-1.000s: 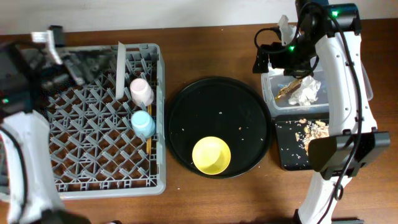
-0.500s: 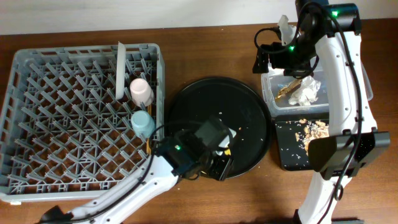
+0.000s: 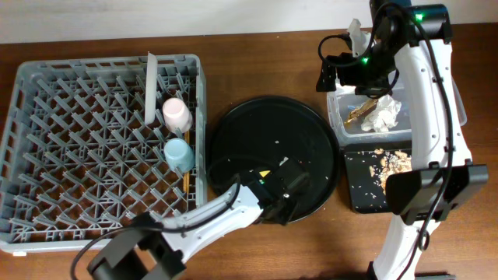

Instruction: Sort waste into correct bins and load items into the dishwasher rack

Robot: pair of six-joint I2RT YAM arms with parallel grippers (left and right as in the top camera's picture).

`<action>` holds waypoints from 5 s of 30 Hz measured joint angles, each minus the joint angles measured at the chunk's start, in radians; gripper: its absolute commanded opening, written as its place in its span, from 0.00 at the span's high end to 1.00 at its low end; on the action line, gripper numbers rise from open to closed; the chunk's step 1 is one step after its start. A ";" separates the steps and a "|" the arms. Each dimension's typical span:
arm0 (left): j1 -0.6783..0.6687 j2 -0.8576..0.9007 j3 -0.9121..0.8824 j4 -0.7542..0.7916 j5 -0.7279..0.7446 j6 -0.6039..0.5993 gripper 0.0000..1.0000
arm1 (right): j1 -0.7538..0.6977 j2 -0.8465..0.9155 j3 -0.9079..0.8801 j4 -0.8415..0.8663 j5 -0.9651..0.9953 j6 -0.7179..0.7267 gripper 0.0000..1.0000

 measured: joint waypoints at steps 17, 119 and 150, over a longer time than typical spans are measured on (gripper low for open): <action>1.149 -0.529 0.302 -0.705 0.880 0.567 1.00 | 0.000 0.000 0.000 0.000 0.000 0.000 0.01; 1.051 -0.894 0.128 -0.500 0.263 0.316 0.01 | -0.021 -2.065 -2.310 1.563 0.195 -0.088 0.01; 0.859 -1.730 -1.083 0.562 -0.088 0.317 0.01 | -0.021 -2.066 -2.310 1.561 0.196 -0.084 0.01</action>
